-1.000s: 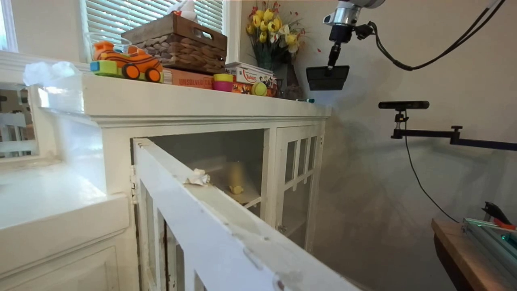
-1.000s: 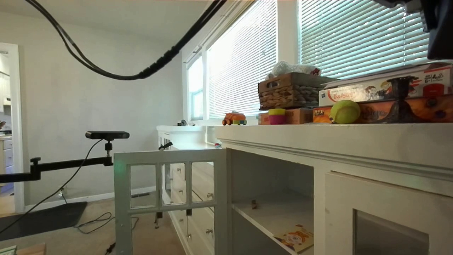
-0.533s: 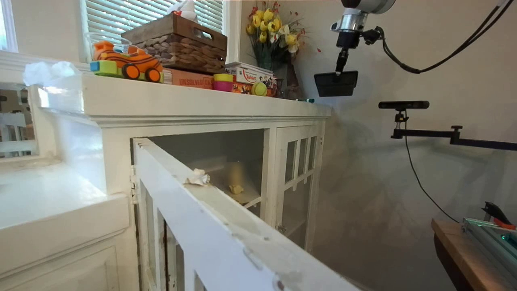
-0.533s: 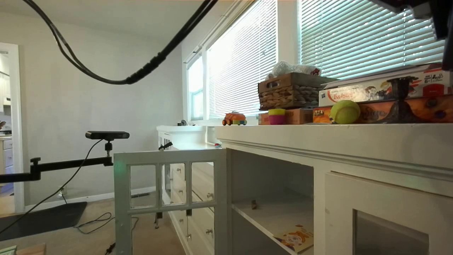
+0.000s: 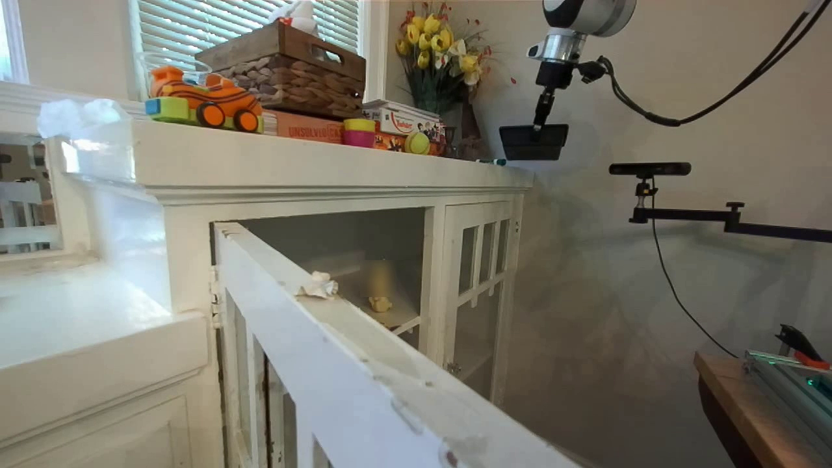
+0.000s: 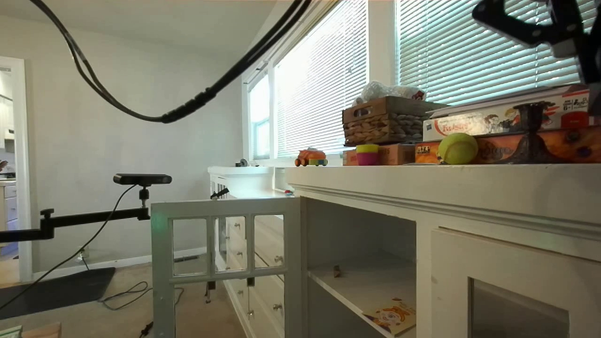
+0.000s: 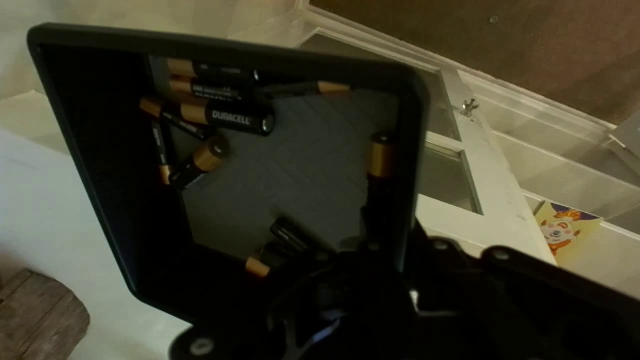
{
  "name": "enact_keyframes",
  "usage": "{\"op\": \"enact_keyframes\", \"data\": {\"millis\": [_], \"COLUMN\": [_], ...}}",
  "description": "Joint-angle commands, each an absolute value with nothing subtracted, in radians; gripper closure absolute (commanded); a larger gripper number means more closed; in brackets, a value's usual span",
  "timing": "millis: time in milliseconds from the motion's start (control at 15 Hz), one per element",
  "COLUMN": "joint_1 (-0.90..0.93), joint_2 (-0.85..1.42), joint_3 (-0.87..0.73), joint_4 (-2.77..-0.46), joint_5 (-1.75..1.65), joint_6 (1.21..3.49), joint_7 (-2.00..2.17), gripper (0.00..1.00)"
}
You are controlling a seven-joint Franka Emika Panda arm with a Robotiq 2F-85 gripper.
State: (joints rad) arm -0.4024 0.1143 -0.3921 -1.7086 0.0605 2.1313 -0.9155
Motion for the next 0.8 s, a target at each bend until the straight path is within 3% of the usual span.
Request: {"op": "enact_keyframes", "data": {"millis": [0, 733], "joint_1": [-0.410, -0.418], "joint_2": [0.105, 0.159], "joint_3": [-0.357, -0.321], "joint_4": [-1.733, -1.670], "joint_5": [0.089, 0.139], "joint_6": [2.199, 2.184], "joint_7": [-0.980, -1.113], "gripper": [0.97, 0.97]}}
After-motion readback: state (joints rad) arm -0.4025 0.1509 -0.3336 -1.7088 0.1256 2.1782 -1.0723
